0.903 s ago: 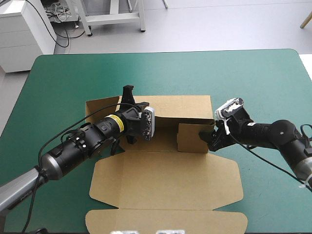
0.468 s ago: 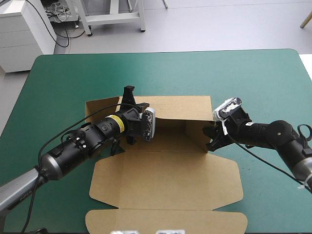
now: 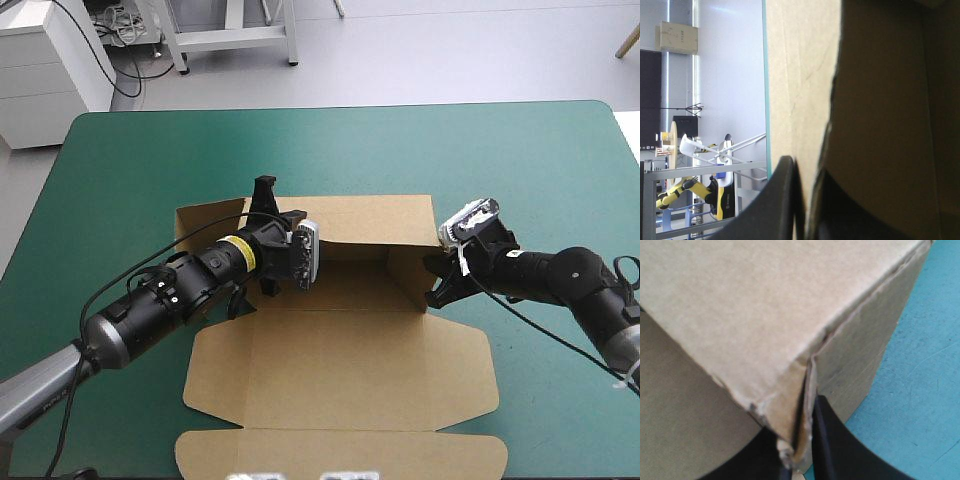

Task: Fold the box

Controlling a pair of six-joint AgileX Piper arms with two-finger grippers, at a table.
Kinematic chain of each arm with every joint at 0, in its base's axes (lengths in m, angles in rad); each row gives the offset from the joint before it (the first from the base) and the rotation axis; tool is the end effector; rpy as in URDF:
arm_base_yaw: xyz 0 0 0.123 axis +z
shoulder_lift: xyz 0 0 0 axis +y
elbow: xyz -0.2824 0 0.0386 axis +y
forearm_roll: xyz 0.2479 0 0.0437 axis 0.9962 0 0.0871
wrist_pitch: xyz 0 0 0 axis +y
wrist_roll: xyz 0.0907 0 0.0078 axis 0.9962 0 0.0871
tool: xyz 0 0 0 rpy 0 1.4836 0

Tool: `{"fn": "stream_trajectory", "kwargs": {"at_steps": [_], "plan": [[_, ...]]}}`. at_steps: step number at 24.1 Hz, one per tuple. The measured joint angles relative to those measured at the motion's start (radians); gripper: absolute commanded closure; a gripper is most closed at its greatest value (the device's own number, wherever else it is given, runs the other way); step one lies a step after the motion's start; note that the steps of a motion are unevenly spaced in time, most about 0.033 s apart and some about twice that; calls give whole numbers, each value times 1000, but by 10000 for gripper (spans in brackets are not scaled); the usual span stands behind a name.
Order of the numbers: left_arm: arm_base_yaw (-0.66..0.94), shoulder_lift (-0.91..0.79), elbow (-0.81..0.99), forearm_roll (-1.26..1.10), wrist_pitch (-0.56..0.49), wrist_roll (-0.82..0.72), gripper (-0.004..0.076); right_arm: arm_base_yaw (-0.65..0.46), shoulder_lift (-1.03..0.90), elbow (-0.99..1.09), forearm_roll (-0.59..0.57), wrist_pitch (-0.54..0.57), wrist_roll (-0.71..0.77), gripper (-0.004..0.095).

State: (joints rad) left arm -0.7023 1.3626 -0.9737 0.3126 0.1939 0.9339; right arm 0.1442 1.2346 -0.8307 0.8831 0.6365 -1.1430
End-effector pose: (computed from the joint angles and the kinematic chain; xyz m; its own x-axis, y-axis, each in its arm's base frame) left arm 0.2368 -0.1933 0.3111 0.4567 0.8508 -0.2601 0.5335 -0.0280 0.8453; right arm 0.2386 0.0770 0.2896 -0.4679 -0.3911 -0.7926 -0.6720 0.7398 0.0317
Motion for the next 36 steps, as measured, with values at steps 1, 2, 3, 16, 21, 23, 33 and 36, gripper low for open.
{"fn": "stream_trajectory", "kwargs": {"at_steps": [1,2,3,16,21,23,33,36], "plan": [[0,0,0,0,0,0,582,0,0,0,0,0,2,928],[0,0,0,-3,1,-2,531,0,0,0,0,-1,2,928],[0,0,0,-9,5,-3,477,0,0,0,0,-2,2,928],[-10,-37,-91,-114,170,-99,175,1,0,0,11,-10,3,928],[-77,-83,-184,-139,371,-104,175,4,0,0,19,-28,2,928],[-130,-93,-205,-140,443,-104,175,4,1,0,19,-39,2,928],[-377,-110,-244,-146,593,-135,227,4,1,0,14,-63,-2,928],[-413,-110,-310,-159,669,-171,394,4,1,0,14,-63,-2,928]]}}
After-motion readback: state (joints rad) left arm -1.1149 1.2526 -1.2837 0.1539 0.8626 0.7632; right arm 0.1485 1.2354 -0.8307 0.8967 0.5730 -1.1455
